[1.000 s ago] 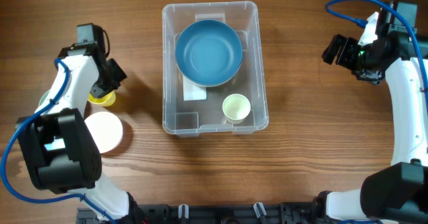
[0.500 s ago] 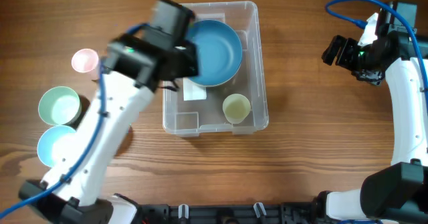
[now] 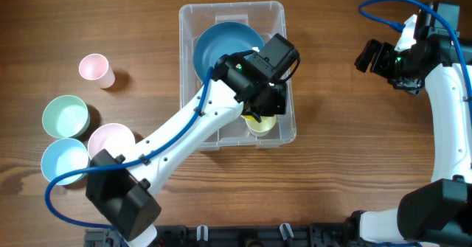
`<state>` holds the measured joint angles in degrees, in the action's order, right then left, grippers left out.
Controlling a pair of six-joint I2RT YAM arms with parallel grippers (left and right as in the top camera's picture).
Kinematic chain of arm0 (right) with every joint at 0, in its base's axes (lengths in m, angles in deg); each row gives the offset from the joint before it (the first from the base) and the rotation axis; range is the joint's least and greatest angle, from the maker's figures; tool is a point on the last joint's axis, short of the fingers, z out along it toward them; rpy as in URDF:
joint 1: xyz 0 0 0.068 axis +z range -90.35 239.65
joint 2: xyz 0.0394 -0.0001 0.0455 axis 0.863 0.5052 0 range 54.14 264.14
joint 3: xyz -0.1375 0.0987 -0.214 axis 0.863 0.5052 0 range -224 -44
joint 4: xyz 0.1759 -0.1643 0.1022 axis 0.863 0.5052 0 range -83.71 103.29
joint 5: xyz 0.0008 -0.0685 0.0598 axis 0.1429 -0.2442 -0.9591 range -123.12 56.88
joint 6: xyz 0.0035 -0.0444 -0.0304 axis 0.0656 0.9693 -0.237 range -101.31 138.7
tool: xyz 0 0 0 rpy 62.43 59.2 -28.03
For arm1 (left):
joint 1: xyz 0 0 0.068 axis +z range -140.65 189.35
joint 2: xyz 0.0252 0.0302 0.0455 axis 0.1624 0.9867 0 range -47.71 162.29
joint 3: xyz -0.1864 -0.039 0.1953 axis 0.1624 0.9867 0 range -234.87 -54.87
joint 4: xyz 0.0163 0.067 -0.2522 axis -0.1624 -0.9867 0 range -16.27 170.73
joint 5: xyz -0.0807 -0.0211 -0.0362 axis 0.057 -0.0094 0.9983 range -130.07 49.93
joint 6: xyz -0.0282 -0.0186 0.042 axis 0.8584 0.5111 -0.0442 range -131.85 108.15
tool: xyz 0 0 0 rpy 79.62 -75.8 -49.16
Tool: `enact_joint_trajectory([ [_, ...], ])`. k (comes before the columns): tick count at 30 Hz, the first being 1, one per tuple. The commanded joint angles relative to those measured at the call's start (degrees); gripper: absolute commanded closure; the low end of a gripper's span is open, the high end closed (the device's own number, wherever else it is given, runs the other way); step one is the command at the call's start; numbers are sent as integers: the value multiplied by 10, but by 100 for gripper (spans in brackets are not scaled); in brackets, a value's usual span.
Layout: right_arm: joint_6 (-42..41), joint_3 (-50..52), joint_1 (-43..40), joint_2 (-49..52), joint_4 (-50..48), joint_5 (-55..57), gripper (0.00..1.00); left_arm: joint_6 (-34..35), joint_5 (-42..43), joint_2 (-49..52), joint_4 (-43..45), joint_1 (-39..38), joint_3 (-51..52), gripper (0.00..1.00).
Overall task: Pack container
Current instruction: 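Place the yellow cup into the cream cup in the container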
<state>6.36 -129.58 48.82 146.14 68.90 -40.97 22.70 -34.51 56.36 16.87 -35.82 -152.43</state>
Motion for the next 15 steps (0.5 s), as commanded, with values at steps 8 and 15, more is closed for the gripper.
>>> enact_joint_trajectory([
  [8,4,0,0,5,3,5,1,5,-11,0,-2,12,-5,65],
  [15,3,0,0,5,2,5,1,-18,-119,-87,-15,334,-8,61],
])
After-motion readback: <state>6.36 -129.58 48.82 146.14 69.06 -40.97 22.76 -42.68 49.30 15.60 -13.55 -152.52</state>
